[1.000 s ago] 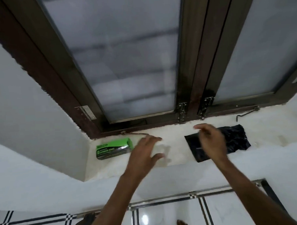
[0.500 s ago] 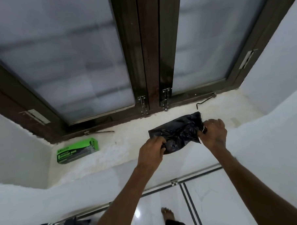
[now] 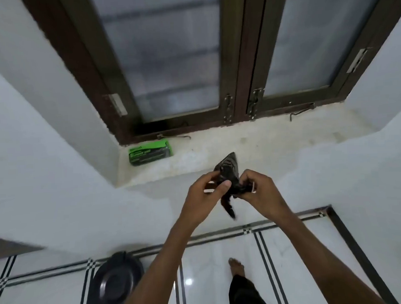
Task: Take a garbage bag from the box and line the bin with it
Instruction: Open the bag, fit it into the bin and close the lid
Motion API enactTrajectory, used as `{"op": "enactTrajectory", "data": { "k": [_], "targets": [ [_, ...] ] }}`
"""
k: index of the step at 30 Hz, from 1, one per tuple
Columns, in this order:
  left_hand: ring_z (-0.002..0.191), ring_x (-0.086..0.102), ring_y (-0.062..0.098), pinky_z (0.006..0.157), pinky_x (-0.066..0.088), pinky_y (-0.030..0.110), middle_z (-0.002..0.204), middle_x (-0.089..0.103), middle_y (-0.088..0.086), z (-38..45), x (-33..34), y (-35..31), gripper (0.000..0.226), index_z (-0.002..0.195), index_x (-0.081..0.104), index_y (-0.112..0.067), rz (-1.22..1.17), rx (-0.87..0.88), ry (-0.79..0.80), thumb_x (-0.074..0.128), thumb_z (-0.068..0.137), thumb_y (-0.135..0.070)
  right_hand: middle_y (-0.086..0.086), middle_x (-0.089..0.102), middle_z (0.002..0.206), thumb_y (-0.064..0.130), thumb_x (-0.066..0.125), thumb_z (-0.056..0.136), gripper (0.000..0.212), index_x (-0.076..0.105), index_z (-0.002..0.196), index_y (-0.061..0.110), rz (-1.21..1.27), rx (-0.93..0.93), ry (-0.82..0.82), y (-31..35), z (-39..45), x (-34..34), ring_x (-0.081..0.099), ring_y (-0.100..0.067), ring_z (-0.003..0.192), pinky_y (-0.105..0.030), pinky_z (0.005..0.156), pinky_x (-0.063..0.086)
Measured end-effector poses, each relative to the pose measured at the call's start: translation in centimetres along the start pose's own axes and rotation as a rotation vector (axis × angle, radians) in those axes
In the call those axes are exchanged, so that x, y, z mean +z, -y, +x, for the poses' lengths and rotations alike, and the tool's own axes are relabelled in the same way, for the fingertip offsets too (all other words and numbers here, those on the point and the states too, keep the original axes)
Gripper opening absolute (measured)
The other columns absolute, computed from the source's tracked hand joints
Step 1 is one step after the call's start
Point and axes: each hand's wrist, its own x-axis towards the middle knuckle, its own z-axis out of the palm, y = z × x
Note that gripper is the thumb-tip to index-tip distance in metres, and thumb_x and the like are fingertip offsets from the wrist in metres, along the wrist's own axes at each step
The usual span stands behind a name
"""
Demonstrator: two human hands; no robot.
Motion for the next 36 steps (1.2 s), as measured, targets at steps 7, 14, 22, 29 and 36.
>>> {"op": "enactTrajectory", "data": {
  "k": [7, 14, 22, 29, 36],
  "targets": [
    [0.065, 0.060, 0.010, 0.065, 0.049, 0.026, 0.065, 0.063, 0.000, -15.3, -8.0, 5.3, 0.028, 0.063, 0.061, -0.009, -0.025, -0.130, -0.236, 0.072, 0.086, -0.022, 0.011, 0.046, 0.066, -0.007, 0.072, 0.070, 0.041, 0.048, 0.072, 0.025, 0.011, 0.005, 0.268, 3.8, -10.2, 11.3, 0.039, -0.008, 0.061, -0.025, 0.058, 0.032],
    [0.075, 0.073, 0.034, 0.077, 0.059, 0.056, 0.076, 0.072, 0.019, -26.1, -14.0, 8.7, 0.028, 0.072, 0.059, -0.007, -0.146, -0.268, -0.393, 0.071, 0.086, -0.027, 0.006, 0.042, 0.058, -0.010, 0.064, 0.078, 0.032, 0.064, 0.082, 0.022, -0.050, 0.097, 0.229, 4.7, -14.6, 17.9, 0.039, -0.012, 0.055, -0.028, 0.057, 0.036],
    [0.067, 0.059, 0.014, 0.064, 0.050, 0.021, 0.070, 0.061, 0.011, -33.7, -16.4, 8.4, 0.018, 0.093, 0.058, -0.008, 0.044, -0.287, -0.223, 0.073, 0.085, -0.011, 0.006, 0.068, 0.086, -0.018, 0.048, 0.076, 0.040, 0.067, 0.088, 0.016, -0.147, 0.123, 0.175, 6.0, -17.7, 22.4, 0.064, -0.011, 0.080, -0.004, 0.059, 0.042],
    [0.073, 0.057, 0.016, 0.065, 0.040, 0.025, 0.076, 0.060, -0.008, -39.5, -20.2, 9.5, 0.018, 0.096, 0.070, -0.026, 0.721, -0.455, -0.400, 0.056, 0.086, -0.020, 0.004, 0.069, 0.089, -0.017, 0.040, 0.074, 0.045, 0.060, 0.082, 0.022, -0.015, 0.120, 0.184, 8.1, -19.2, 24.7, 0.065, -0.014, 0.085, -0.018, 0.070, 0.052],
    [0.072, 0.060, 0.017, 0.060, 0.041, 0.029, 0.077, 0.064, -0.007, -42.4, -28.2, 12.7, 0.018, 0.087, 0.060, -0.022, 0.707, -0.489, -0.636, 0.046, 0.097, -0.026, -0.014, 0.070, 0.098, -0.018, 0.036, 0.077, 0.037, 0.059, 0.084, 0.011, 0.173, 0.324, 0.072, 9.7, -19.6, 29.5, 0.068, -0.026, 0.087, -0.041, 0.068, 0.061]
  ]
}}
